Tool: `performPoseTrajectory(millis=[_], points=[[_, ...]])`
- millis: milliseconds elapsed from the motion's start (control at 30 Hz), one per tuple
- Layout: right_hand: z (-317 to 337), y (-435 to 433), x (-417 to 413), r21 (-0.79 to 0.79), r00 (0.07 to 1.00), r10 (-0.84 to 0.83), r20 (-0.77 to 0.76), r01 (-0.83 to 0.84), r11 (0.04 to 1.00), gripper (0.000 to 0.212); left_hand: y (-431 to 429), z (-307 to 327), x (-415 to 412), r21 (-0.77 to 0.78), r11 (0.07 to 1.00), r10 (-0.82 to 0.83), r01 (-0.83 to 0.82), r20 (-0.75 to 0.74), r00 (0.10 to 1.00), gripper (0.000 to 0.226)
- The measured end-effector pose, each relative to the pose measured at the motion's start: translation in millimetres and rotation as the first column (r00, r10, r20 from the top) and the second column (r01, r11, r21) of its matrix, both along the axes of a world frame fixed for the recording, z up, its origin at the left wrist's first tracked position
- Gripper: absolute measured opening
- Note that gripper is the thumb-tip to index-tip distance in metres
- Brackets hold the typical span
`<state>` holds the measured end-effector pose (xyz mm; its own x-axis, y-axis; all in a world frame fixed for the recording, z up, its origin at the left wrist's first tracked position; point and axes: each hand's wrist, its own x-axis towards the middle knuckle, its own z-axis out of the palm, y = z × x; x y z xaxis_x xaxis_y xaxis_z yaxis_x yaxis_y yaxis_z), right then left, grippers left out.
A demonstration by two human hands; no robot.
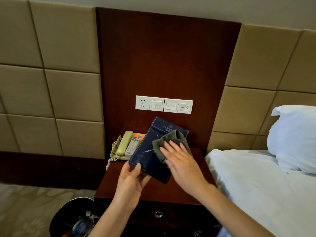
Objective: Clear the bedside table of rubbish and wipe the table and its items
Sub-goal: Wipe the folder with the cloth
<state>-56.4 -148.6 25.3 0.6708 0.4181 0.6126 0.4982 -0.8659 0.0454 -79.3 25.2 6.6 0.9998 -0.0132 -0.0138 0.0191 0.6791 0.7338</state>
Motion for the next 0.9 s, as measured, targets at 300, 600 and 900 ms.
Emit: performPoseTrajectory(millis=[300,600,900], points=[[5.2,12.7,12.3,-0.131,0.995,-0.042,-0.09,0.03,0.991,0.051,4.1,-3.5,-6.9,0.036,0.999,0.001,-0.001,0.002,1.0,0.021],[-1.4,44.8,-24.3,-0.089,0.955,0.145,-0.259,-0.173,0.981,0.055,4.0,-1.9,-8.7,0.183,0.983,-0.023,0.014,0.049,0.999,0.031],[15.0,45.7,-15.8,-0.024,0.936,0.158,-0.316,-0.174,0.985,0.059,4.4,5.4,-13.5,0.252,0.968,-0.053,0.018,0.131,0.99,0.034]])
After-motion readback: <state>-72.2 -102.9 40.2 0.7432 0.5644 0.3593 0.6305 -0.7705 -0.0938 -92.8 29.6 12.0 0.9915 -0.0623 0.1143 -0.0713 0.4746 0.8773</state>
